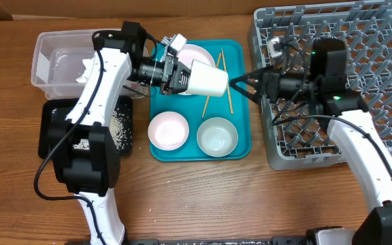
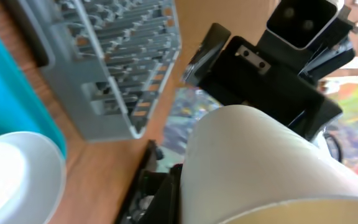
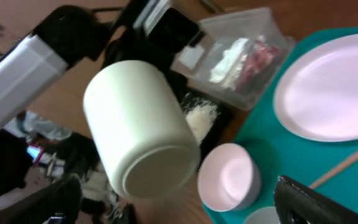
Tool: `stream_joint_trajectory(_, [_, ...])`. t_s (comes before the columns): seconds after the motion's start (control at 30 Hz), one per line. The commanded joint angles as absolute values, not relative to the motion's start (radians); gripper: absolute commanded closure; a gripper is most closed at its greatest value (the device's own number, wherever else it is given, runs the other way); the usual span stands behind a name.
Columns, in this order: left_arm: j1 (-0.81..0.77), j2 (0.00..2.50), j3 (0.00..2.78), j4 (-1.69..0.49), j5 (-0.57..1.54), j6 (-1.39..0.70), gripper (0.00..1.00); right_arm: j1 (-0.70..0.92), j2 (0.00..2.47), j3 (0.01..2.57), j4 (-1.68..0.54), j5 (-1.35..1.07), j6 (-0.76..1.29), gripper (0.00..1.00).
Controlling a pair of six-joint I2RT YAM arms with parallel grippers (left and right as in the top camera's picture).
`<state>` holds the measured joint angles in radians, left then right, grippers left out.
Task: Sort waste into correct bins and load items into the dishwasher
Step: 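Grasp the white paper cup with the left gripper and lift it, then hand the cup from the left gripper to the right gripper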
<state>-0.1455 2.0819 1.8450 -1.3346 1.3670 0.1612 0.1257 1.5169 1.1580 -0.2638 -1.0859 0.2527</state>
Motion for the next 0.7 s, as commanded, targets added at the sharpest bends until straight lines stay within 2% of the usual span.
stream_joint_trajectory(0.0, [-0.174,2.084,1.866,-1.347,1.499,0.204,0.96,0.168,1.515,1.182,-0.207,-1.108,0.316,0.0])
stream_joint_trajectory(0.1, [-0.2,2.084,1.866,-1.346,1.519,0.203,0.96,0.191,1.515,1.182,-0.179,-1.092,0.326,0.0])
stream_joint_trajectory(0.2, [-0.223,2.084,1.866,-1.334,1.516,0.204,0.96,0.197,1.515,1.182,-0.167,-1.085,0.349,0.07])
stream_joint_trajectory(0.4, [-0.229,2.084,1.866,-1.327,1.513,0.206,0.96,0.197,1.515,1.182,-0.165,-1.086,0.354,0.37])
stream_joint_trajectory(0.47, [-0.229,2.084,1.866,-1.324,1.51,0.206,0.85,0.197,1.515,1.182,-0.161,-1.086,0.369,0.43])
stream_joint_trajectory(0.6, [-0.229,2.084,1.866,-1.299,1.509,0.202,0.66,0.197,1.515,1.182,-0.162,-1.087,0.372,0.46])
stream_joint_trajectory(0.67, [-0.228,2.084,1.866,-1.287,1.509,0.202,0.6,0.197,1.515,1.182,-0.162,-1.087,0.372,0.48])
